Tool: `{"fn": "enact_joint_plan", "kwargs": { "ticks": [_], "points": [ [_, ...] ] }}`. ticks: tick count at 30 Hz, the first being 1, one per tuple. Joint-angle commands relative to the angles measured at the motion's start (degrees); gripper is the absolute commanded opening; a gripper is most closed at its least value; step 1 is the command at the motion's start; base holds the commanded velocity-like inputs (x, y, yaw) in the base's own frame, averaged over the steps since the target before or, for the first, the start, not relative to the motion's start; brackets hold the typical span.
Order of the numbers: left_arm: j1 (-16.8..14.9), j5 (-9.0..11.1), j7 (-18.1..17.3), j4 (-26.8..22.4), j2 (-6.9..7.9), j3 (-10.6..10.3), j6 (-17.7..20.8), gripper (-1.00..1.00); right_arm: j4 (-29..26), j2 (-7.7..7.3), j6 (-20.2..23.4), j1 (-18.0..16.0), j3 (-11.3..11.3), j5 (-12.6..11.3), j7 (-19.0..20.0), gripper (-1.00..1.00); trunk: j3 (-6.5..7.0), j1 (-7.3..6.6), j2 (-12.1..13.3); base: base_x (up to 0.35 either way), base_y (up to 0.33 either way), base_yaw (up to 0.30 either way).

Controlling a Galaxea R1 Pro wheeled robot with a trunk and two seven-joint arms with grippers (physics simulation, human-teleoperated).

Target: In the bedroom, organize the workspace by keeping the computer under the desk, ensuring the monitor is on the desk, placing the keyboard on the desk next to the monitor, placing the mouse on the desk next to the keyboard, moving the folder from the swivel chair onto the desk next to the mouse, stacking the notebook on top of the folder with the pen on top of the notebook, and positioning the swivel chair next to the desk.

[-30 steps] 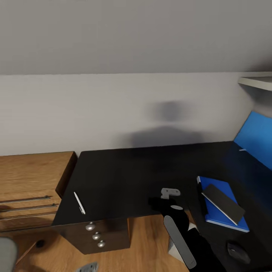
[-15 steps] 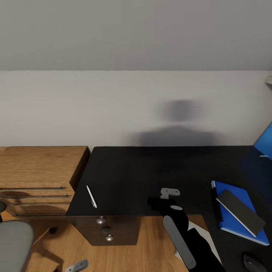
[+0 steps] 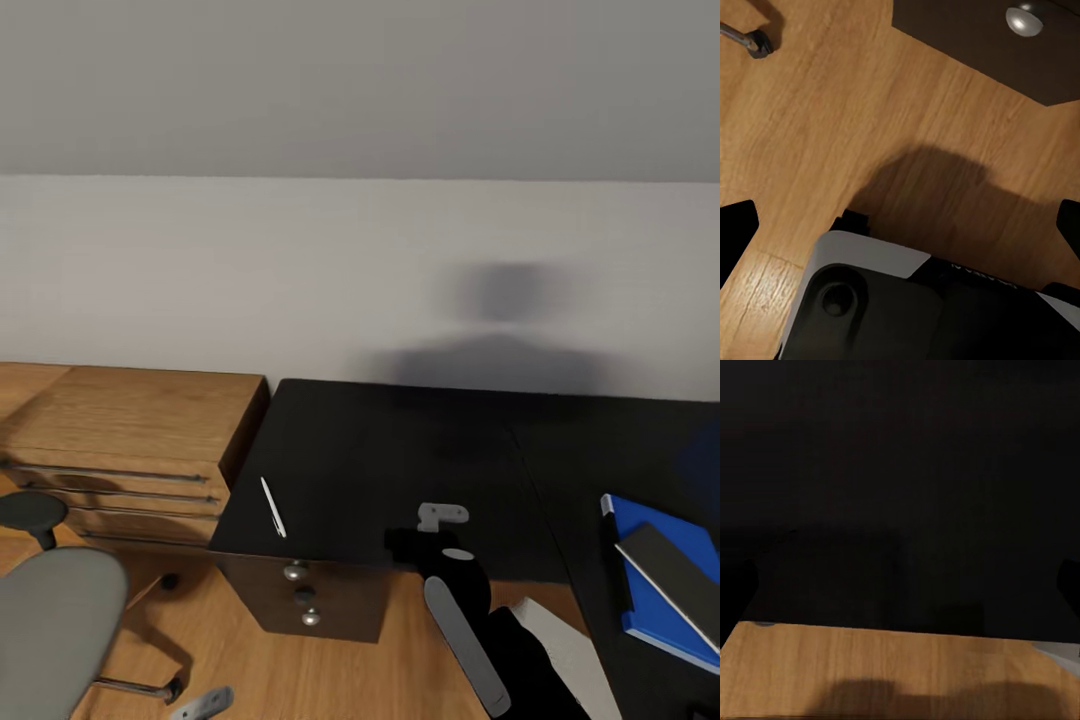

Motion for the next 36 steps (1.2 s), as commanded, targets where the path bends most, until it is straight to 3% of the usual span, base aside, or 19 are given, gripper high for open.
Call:
{"fn": "enact_joint_plan", "kwargs": {
  "ticks": [1, 12, 27, 36],
  "points": [
    [0.0, 0.6, 0.6, -0.2, 0.07, -0.2, 0.1, 1.00, 0.0, -0.01, 0.1, -0.1, 0.2, -0.5, -0.6, 1.00, -0.12, 0.01, -0.1, 0.000, 0.000, 0.216],
    [0.0, 0.4, 0.5, -0.2, 0.07, -0.3, 0.0, 1.00, 0.1, -0.03, 0.0, -0.1, 0.3, -0.5, -0.6, 1.00, -0.80, 0.01, -0.1, 0.009, 0.007, 0.216],
    [0.0, 0.4, 0.5, -0.2, 0.02, -0.6, 0.0, 1.00, 0.1, 0.00, 0.0, -0.1, 0.5, -0.4, -0.6, 1.00, -1.73, 0.01, -0.1, 0.136, 0.134, 0.215],
    [0.0, 0.4, 0.5, -0.2, -0.01, -0.6, 0.0, 1.00, 0.1, 0.02, -0.5, -0.1, 3.0, -0.1, -0.6, 1.00, -2.06, 0.01, -0.1, 0.003, 0.004, 0.238]
  ]
}}
